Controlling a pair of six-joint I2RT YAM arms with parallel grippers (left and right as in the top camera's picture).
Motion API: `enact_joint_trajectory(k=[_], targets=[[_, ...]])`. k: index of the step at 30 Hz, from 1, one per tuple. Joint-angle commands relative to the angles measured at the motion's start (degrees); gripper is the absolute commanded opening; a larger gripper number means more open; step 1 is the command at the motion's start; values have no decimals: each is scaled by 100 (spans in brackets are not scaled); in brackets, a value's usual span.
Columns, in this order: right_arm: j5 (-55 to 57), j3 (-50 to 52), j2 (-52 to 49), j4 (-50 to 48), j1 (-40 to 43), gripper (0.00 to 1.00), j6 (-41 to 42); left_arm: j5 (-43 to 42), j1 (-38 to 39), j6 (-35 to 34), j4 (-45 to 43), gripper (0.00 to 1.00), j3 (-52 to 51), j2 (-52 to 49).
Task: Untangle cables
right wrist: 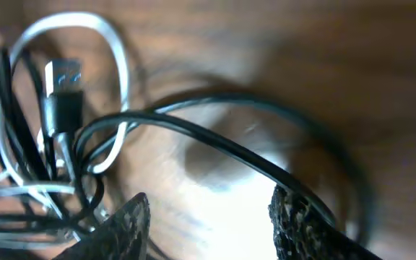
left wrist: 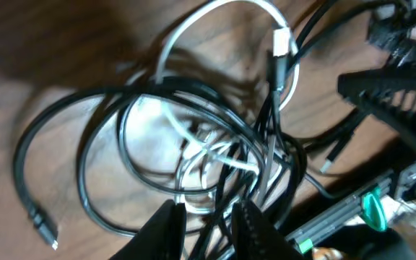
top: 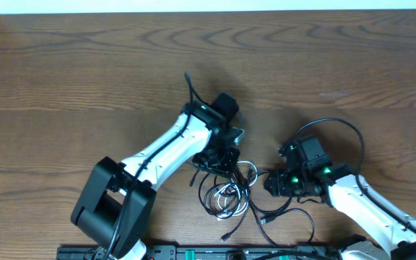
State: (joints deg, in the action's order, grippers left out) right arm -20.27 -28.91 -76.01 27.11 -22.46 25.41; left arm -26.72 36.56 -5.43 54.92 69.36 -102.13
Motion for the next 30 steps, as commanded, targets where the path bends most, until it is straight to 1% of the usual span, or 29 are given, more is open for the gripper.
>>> enact_joint_trajectory(k=[1,5,7,9,10,11,12,14,15,18,21,22,23,25,28,30], targets=[[428,11,-17,-177,245,53,92,216,223,0,-155,26,-166,-85],[496,9,-17,-855,415,53,92,122,385,2,-256,26,-166,-85],[492,9,-20,-1244,525,54,111,-155,444,2,-278,26,-166,-85],[474,9,-20,-1591,645,58,212,-560,483,4,-350,26,-166,-85],[352,2,-35,-1878,734,62,216,-879,516,4,-461,26,-166,-85],[247,-20,-52,-2000,787,65,214,-1003,533,2,-529,26,-166,-85],[109,-76,-90,-2059,844,65,205,-1093,555,-2,-608,26,-166,-85],[-415,-387,-225,-1917,986,64,-2,-1123,579,2,-713,26,-164,-85],[-562,-538,-267,-1762,1025,61,-66,-1121,577,4,-737,26,-157,-85],[-691,-1023,-262,-1049,1082,59,-262,-968,485,7,-702,27,-11,-85],[-691,-1440,-258,-284,1086,60,-498,-927,461,76,-728,35,52,-85],[-691,-1530,-258,-63,1086,61,-535,-789,476,74,-726,37,50,-85],[-693,-1572,-258,144,1086,61,-533,-472,544,101,-728,42,42,-85],[-693,-1563,-260,350,1084,61,-533,-214,654,251,-748,50,39,-85],[-691,-1554,-264,726,1080,61,-533,-168,872,522,-796,52,7,-85],[-691,-1552,-264,962,1080,61,-533,-20,1008,522,-817,52,-24,-87]])
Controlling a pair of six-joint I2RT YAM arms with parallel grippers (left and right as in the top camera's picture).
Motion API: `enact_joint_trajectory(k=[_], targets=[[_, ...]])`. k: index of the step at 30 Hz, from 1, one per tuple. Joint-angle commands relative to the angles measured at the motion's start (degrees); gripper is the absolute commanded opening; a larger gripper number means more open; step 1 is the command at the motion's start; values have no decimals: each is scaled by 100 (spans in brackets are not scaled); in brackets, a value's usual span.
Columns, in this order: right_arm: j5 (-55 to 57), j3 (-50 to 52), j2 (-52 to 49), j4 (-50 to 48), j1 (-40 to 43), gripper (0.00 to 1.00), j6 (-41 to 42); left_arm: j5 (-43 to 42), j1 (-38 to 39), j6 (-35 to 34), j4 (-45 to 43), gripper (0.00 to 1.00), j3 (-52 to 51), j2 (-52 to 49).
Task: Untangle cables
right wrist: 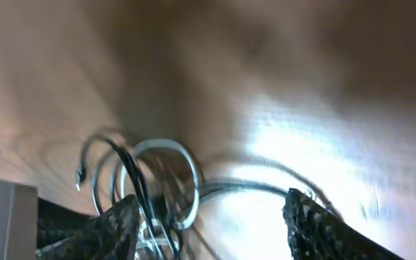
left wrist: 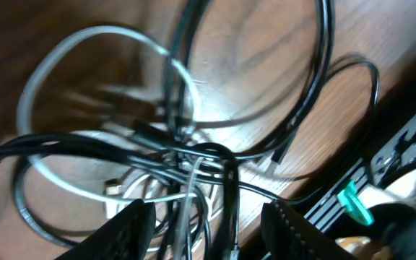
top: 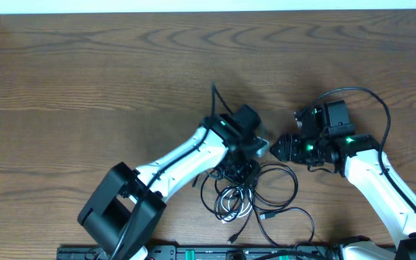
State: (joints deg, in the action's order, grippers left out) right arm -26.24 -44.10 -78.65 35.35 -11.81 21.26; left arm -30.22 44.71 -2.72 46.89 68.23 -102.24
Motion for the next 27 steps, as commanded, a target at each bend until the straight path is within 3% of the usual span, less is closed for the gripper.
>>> enact_joint_trajectory(k=[1,4,5,6,7,16,22,27], targets=[[-94,-31,0,214,15,61,-118,407,273,251,-70,52,59,-76],[-94,-7,0,297,15,63,-118,417,409,251,-195,49,28,-76],[-94,-2,0,308,15,63,-118,417,448,251,-236,41,28,-76],[-96,-2,0,326,15,63,-118,417,476,249,-260,21,28,-76],[-96,-2,0,328,15,63,-118,420,476,251,-260,8,28,-76],[-365,-4,7,455,321,55,-315,387,144,74,-225,7,295,-68],[-1965,-4,7,636,1193,56,-1003,278,-472,-1349,-551,7,754,-28],[-2872,-4,7,758,1832,57,-1335,-1108,-1084,-2885,-2590,7,776,116]])
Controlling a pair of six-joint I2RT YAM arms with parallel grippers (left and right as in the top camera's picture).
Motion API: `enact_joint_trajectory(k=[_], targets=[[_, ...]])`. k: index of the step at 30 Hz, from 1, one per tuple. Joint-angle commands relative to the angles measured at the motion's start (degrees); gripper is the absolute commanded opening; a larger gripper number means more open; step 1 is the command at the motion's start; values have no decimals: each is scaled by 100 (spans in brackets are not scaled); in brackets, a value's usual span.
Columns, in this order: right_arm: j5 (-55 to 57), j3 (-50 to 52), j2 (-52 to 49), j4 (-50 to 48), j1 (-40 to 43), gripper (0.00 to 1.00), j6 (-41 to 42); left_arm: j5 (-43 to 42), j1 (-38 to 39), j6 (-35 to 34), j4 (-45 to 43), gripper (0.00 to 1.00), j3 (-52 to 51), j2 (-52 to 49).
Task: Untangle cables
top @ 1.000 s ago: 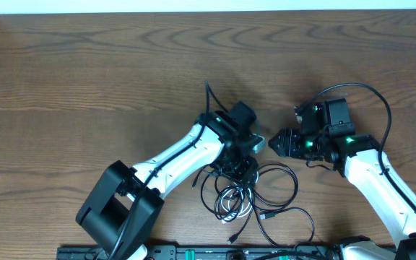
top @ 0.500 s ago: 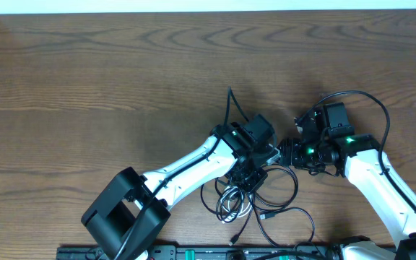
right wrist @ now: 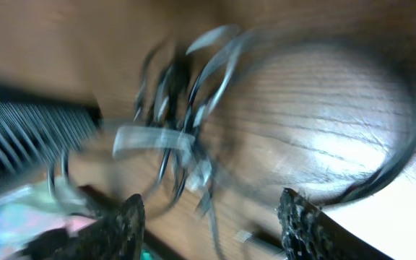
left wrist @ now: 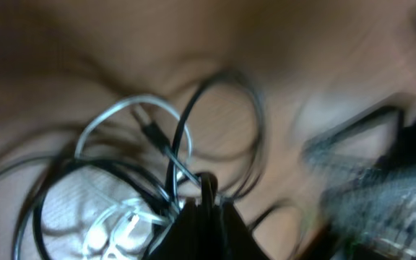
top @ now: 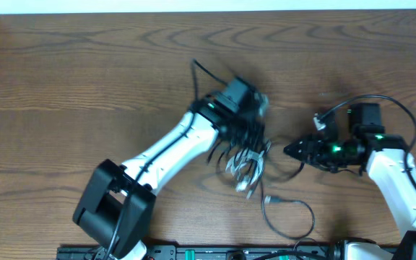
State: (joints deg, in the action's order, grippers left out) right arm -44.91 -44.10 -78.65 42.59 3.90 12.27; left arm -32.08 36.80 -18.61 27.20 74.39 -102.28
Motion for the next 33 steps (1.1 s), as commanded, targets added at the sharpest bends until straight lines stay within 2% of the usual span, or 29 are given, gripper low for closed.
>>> enact_joint_trajectory(k=[1,4,6,9,13,17,21,24,26,27,28,31,33], targets=[[-1152,-4,7,50,352,58,-487,-1058,-372,-1600,-1154,8,160,131],[-1355,-4,7,52,444,58,-551,-922,-437,-1993,-2009,7,160,168],[-1353,-4,4,52,442,59,-549,-632,-407,-2006,-1963,7,160,168],[-1351,-4,4,39,442,59,-439,-199,-260,-1882,-1294,7,153,151],[-1307,-4,4,-149,442,57,46,208,-15,-1152,-422,7,94,144],[-503,-4,4,-254,442,52,361,479,153,-225,229,8,68,144],[186,-4,4,-258,505,51,448,1010,136,-107,844,8,168,144],[260,-4,4,-323,719,53,444,1722,-48,50,1873,8,688,109],[422,-4,4,-317,776,55,442,1808,-160,398,2251,16,1123,46],[529,-4,4,-304,780,56,442,1814,-199,542,2321,23,1318,11],[688,-4,4,-271,778,58,442,1838,-223,667,2341,34,1504,-20],[1115,-4,4,-74,774,75,442,2107,-238,979,1980,46,1910,-52],[1659,-2,4,192,774,99,444,2120,-234,1298,1169,49,1921,-61]])
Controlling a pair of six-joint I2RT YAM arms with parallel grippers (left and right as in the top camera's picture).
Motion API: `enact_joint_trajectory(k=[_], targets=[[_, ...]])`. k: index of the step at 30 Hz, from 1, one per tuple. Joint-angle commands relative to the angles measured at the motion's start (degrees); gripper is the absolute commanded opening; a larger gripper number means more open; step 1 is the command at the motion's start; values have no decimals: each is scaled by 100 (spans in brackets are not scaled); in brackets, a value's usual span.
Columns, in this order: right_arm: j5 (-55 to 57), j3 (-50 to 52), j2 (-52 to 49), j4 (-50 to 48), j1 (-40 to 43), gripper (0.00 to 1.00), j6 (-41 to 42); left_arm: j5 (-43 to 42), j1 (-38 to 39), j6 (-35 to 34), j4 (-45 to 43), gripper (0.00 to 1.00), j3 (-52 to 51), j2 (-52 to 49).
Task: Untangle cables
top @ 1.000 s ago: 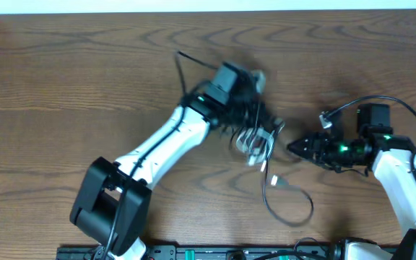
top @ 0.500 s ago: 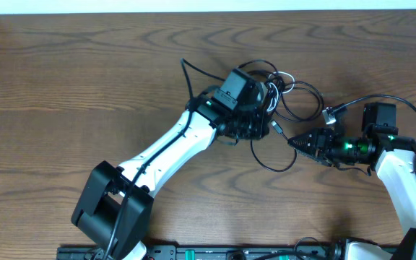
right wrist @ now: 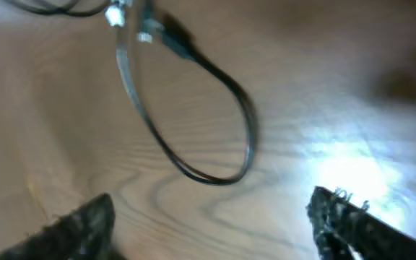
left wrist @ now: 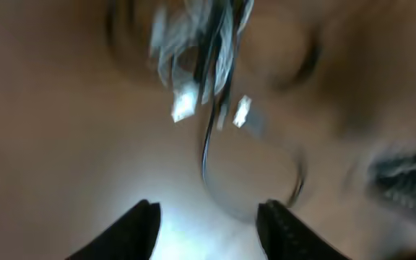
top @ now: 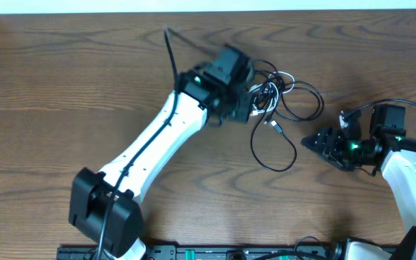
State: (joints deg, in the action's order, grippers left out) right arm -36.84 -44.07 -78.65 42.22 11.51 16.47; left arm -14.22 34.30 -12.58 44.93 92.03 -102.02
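The tangle of black and white cables (top: 271, 89) lies on the wooden table (top: 85, 87) at the far middle. One black loop (top: 274, 153) trails from it toward the front. My left gripper (top: 249, 101) sits just left of the bundle; in the left wrist view it (left wrist: 211, 232) is open with bare table between the fingers and the blurred cables (left wrist: 201, 43) ahead. My right gripper (top: 310, 141) stands open to the right of the loop, apart from it. The right wrist view shows the black loop (right wrist: 245, 144) beyond the right gripper (right wrist: 211, 227).
A black rail (top: 193, 254) runs along the table's front edge by the arm bases. The table's far edge meets a white strip (top: 193, 6). The right arm's own black lead (top: 410, 108) arcs over its wrist.
My left gripper was shut on the bundle near the table's middle; now it is open farther back, and the bundle lies beside it. The right gripper is a little farther right.
The tangle first lay near the front edge with both grippers at it. Then the right gripper stood farther back and to the right. After that the left gripper was shut on the bundle at mid-table. Now the bundle lies released at the far middle, one loop spread forward.
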Motion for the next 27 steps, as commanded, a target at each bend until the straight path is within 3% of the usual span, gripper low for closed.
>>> enact_joint_trajectory(k=[1,8,15,17,18,19,22,27], targets=[[1019,-4,4,315,13,99,24,334,17,782,-870,50,136,-118],[1318,-4,4,555,13,99,22,273,203,782,-2083,50,83,-837],[1316,-4,4,546,13,99,24,275,372,782,-2138,53,83,-1749],[1318,-4,4,531,13,99,22,275,376,782,-1956,49,83,-1871],[1318,-4,4,535,13,99,22,271,376,780,-1718,33,83,-1888],[1318,-4,4,533,13,99,24,271,376,767,-1499,27,83,-1888],[1318,-7,4,535,13,99,22,118,382,531,-654,25,83,-1864],[1311,-4,4,511,13,99,26,-1001,415,485,730,19,72,-1864]])
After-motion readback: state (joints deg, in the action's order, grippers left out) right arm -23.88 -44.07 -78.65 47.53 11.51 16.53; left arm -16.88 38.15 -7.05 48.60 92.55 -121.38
